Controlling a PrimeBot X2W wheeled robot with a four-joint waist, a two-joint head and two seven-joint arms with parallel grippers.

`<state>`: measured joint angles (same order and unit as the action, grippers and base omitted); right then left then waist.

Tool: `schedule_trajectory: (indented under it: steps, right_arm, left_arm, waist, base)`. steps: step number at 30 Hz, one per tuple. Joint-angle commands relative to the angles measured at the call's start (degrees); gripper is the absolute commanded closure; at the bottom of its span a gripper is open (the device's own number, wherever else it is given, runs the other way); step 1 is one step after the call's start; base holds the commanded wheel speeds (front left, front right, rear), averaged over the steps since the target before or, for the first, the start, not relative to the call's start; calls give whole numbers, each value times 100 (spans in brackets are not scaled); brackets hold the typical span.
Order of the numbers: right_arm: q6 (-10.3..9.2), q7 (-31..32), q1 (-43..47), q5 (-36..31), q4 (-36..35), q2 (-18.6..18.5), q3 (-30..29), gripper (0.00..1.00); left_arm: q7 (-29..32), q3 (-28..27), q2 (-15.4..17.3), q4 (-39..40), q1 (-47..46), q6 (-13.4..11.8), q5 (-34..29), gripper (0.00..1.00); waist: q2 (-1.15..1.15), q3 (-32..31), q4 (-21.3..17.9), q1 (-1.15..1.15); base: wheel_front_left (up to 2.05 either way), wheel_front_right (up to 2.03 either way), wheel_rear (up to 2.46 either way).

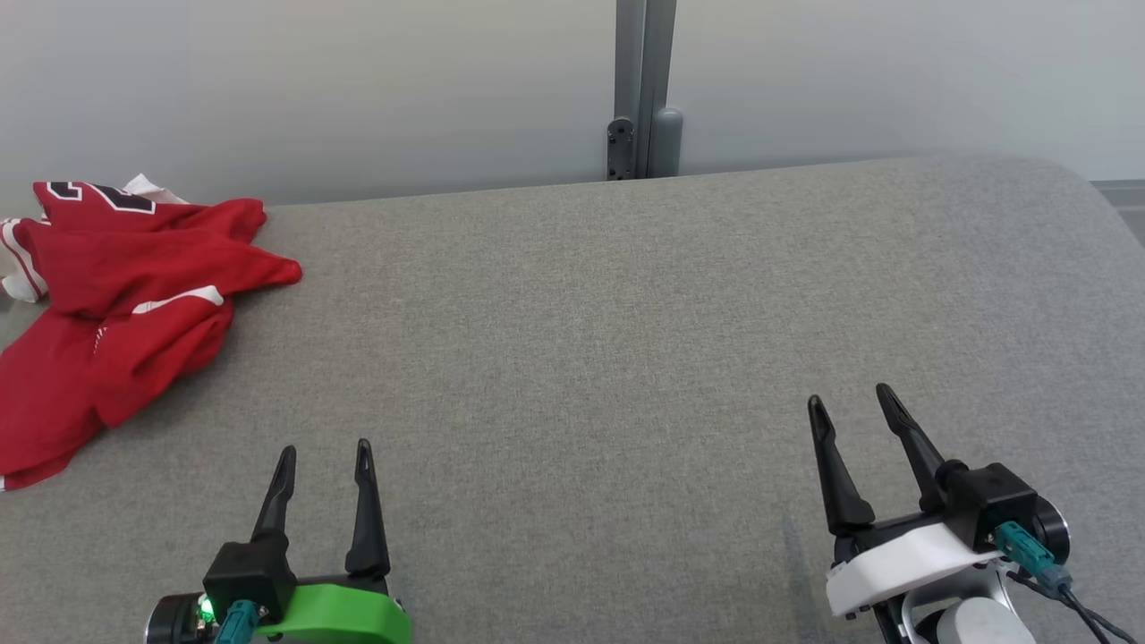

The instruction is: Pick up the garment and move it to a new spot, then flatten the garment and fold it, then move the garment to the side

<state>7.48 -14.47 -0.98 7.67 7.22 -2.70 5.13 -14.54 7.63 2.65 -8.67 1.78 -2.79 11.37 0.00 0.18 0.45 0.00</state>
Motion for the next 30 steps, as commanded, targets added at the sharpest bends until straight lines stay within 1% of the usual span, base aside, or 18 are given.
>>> schedule_trajectory:
  steps: [1,5,30]
  right_arm:
    - [2,-53,79,-116,-11,-31,17,0]
    - [2,-82,104,-265,-21,-32,24,0]
    - [2,-78,132,-214,20,-31,11,0]
  left_arm:
    - [-36,-9,40,-2,94,-14,-105,0]
    - [-74,-19,41,-38,118,11,-162,0]
    - [-64,-62,40,-112,126,55,-94,0]
  waist:
    - [0,-10,4,0]
    - [0,-33,14,0]
    - [0,-37,16,0]
  base:
    - [0,0,0]
    - [0,0,0]
    - [0,0,0]
